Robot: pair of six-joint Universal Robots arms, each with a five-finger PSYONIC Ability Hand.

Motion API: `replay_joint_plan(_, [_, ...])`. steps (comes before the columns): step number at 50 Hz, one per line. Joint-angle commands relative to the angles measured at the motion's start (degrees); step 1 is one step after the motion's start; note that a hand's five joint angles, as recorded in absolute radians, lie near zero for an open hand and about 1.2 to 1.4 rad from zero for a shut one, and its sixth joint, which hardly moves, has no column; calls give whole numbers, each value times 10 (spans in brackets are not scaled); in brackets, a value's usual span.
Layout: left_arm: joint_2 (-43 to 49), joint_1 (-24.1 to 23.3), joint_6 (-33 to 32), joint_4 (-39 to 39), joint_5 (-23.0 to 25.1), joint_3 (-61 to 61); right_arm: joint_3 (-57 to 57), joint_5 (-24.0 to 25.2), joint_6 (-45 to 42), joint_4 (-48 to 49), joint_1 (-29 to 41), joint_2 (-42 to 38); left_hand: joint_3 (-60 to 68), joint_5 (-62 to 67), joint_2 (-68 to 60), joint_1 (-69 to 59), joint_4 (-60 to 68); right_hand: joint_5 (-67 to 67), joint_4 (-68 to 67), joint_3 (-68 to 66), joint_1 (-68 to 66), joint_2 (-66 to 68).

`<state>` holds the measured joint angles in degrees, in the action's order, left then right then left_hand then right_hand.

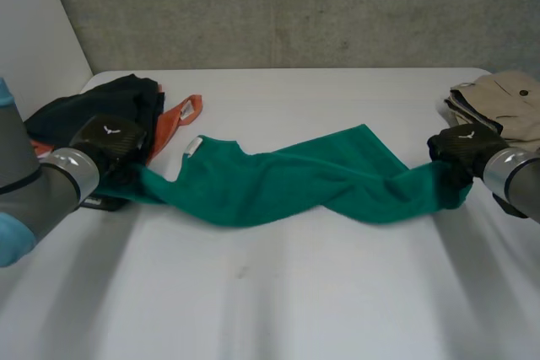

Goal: Fold the laundry.

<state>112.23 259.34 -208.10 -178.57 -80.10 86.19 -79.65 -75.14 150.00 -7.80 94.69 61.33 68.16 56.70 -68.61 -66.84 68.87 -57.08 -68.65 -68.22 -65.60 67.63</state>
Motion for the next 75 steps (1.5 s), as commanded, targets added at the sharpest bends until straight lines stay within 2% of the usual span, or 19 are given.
replay_joint_plan(1, [-56,6,8,48,-11,-9,-15,10,6,-18,-26,54,118,133,-114,-132,111,-129,-113,-118,-144,124])
replay_joint_plan(8, [-159,5,34,93,10,-22,-2,20,1,-35,-43,149,118,133,-114,-132,111,-129,-113,-118,-144,124])
replay_joint_plan(15, [-262,2,124,104,28,-58,100,23,44,-9,-38,215,118,133,-114,-132,111,-129,-113,-118,-144,124])
replay_joint_plan(23, [-287,-19,166,103,21,-79,224,14,167,84,16,101,118,133,-114,-132,111,-129,-113,-118,-144,124])
replay_joint_plan(35, [-185,-101,167,102,-33,-22,311,-75,113,191,121,-190,118,133,-114,-132,111,-129,-113,-118,-144,124])
replay_joint_plan(36, [-179,-104,167,102,-36,-19,317,-81,107,198,124,-209,118,133,-114,-132,111,-104,-88,-93,-119,99])
replay_joint_plan(37, [-167,-110,167,102,-42,-16,331,-91,100,211,130,-238,118,133,-114,-132,111,81,97,92,66,-87])
replay_joint_plan(40, [-154,-117,168,105,-50,-17,359,-114,92,225,137,-273,118,133,-114,-132,111,329,345,341,315,-335])
replay_joint_plan(41, [-152,-118,168,106,-52,-18,378,-137,93,229,140,-284,118,133,-114,-132,111,552,567,563,537,-557])
replay_joint_plan(43, [-151,-119,169,108,-54,-21,391,-165,96,227,142,-284,118,133,-114,-132,111,571,587,582,556,-576])
replay_joint_plan(47, [-168,-122,180,113,-59,-39,386,-237,101,185,148,-236,118,133,-114,-132,111,571,587,582,556,-576])
replay_joint_plan(49, [-174,-125,186,114,-59,-49,369,-245,95,160,148,-207,118,133,-114,-132,111,571,587,582,556,-576])
replay_joint_plan(55, [-185,-138,221,111,-72,-98,247,-237,64,38,128,-57,118,133,-114,-132,111,571,587,582,556,-576])
replay_joint_plan(61, [-169,-162,248,114,-101,-173,56,-191,69,-58,89,76,118,133,-114,-132,111,571,587,582,556,-576])
replay_joint_plan(67, [-136,-191,248,120,-134,-227,-59,-139,79,-44,48,130,118,133,-114,-132,111,571,587,582,556,-576])
replay_joint_plan(72, [-123,-198,248,130,-147,-246,-69,-120,84,75,-19,145,118,133,-114,-132,111,571,587,582,556,-576])
replay_joint_plan(73, [-121,-198,248,132,-148,-247,-64,-117,85,92,-27,145,118,133,-114,-132,111,541,557,553,526,-547])
replay_joint_plan(74, [-121,-199,248,133,-149,-247,-58,-114,87,109,-33,144,118,133,-114,-132,111,427,443,439,413,-433])
replay_joint_plan(75, [-121,-198,248,137,-149,-246,-47,-103,92,144,-34,138,118,133,-114,-132,111,120,135,131,105,-125])
